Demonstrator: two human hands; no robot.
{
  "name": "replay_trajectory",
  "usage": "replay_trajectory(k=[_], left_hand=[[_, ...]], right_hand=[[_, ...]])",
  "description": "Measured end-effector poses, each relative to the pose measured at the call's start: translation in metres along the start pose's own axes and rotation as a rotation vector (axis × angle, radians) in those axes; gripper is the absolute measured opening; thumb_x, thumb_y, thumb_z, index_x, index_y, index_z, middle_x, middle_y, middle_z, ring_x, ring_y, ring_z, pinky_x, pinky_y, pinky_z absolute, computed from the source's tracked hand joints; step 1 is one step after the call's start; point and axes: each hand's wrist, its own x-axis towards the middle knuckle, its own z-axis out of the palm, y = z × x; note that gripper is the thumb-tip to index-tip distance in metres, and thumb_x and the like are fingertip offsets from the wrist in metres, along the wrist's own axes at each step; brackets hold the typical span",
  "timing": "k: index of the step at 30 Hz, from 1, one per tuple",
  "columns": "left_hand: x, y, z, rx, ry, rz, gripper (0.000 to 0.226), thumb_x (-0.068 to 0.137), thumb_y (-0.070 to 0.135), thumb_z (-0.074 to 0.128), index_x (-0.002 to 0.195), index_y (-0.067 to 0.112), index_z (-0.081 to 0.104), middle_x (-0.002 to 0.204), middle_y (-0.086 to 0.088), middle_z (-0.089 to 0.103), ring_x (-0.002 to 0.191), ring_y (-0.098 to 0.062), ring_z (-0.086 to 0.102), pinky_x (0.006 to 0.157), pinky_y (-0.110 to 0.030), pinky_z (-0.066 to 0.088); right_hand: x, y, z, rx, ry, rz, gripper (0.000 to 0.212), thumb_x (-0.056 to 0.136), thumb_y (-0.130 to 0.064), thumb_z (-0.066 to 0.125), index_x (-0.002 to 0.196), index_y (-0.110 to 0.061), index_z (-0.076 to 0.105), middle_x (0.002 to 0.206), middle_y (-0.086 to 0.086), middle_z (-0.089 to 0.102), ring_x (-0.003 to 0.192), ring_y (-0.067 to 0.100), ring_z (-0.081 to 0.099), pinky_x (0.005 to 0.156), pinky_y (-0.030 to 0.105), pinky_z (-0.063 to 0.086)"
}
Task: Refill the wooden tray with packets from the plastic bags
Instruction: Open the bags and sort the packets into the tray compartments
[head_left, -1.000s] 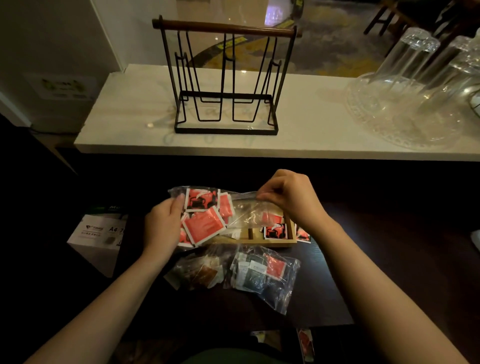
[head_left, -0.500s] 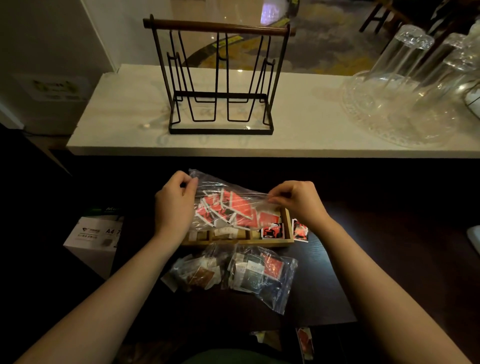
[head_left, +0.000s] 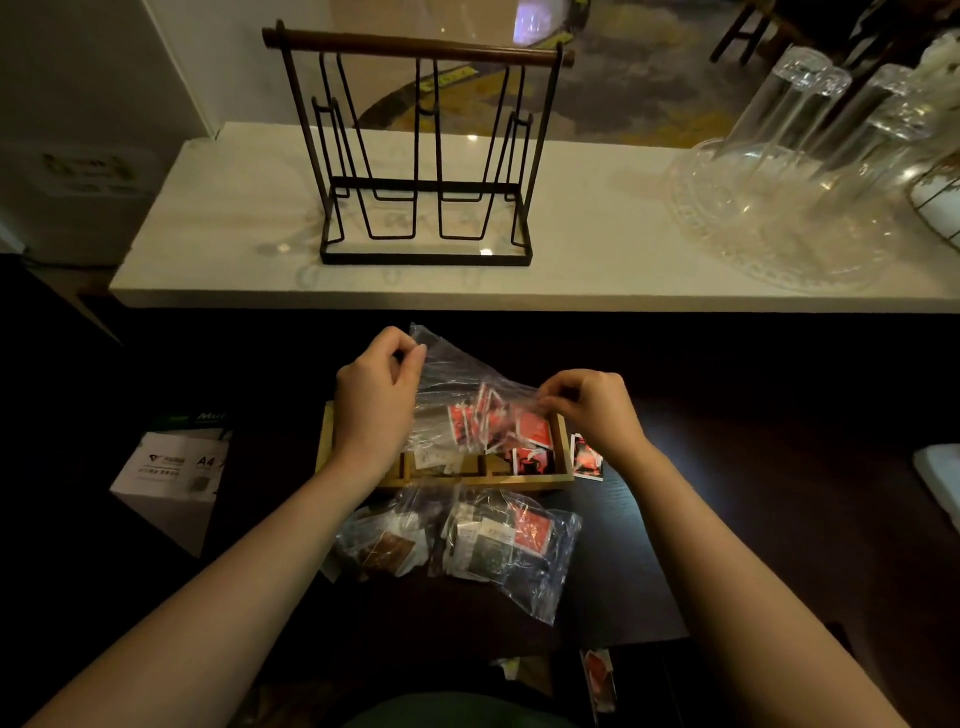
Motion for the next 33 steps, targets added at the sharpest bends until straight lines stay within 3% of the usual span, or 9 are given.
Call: replay_trajectory(k=[5,11,15,22,25,33], left_hand=[[-0.006,0.012,0.008,-0.042,-0.011,0.013,0.019,0.093,0.02,0.056,0.075,0.014,0.055,0.054,0.003,0.046,0.047,-0.007,0.041,0.046,-0.015,0.034],[-0.006,0.019,0.007,-0.029,-0.006,0.072,0.019,0.092,0.021,0.058,0.075,0.013,0.058,0.053,0.006,0.043,0.048,-0.008,0.042,0.045,-0.014,0.033],[-0.004,0.021,0.007,-0.015,-0.009,0.096,0.02,0.092,0.02,0.058,0.074,0.012,0.058,0.052,0.008,0.041,0.048,-0.008,0.042,0.046,-0.012,0.034],[-0.004,0.022,0.01,-0.02,-0.012,0.087,0.019,0.091,0.018,0.059,0.074,0.013,0.057,0.052,0.01,0.039,0.054,-0.003,0.047,0.048,-0.01,0.035],[-0.004,0.021,0.008,0.005,-0.005,0.101,0.018,0.092,0.02,0.058,0.075,0.013,0.058,0.053,0.008,0.041,0.048,-0.008,0.042,0.045,-0.013,0.034],[-0.006,0.024,0.004,0.022,0.002,0.162,0.019,0.092,0.021,0.058,0.074,0.013,0.057,0.051,0.009,0.039,0.047,-0.01,0.042,0.046,-0.017,0.033]], right_hand=[[-0.005,0.01,0.005,0.003,0.015,0.033,0.002,0.08,-0.014,0.072,0.082,-0.016,0.073,0.078,-0.007,0.07,0.074,0.005,0.063,0.071,0.024,0.053],[-0.012,0.016,0.008,-0.005,0.06,0.041,0.002,0.08,-0.015,0.073,0.081,-0.016,0.072,0.08,-0.007,0.069,0.072,0.002,0.059,0.067,0.006,0.04],[-0.017,0.018,0.01,0.022,0.09,0.051,0.004,0.079,-0.012,0.073,0.081,-0.015,0.071,0.081,-0.005,0.07,0.074,0.005,0.062,0.069,0.011,0.043],[-0.022,0.02,0.01,0.009,0.119,0.05,0.002,0.079,-0.011,0.072,0.081,-0.012,0.071,0.081,-0.001,0.071,0.073,0.007,0.062,0.068,0.007,0.042],[-0.022,0.018,0.009,-0.005,0.145,0.033,0.003,0.079,-0.01,0.072,0.081,-0.013,0.071,0.081,-0.001,0.071,0.071,0.004,0.059,0.067,0.0,0.039],[-0.025,0.018,0.013,-0.05,0.159,0.029,0.005,0.079,-0.01,0.072,0.082,-0.014,0.07,0.081,-0.003,0.07,0.071,0.004,0.057,0.065,0.002,0.036]])
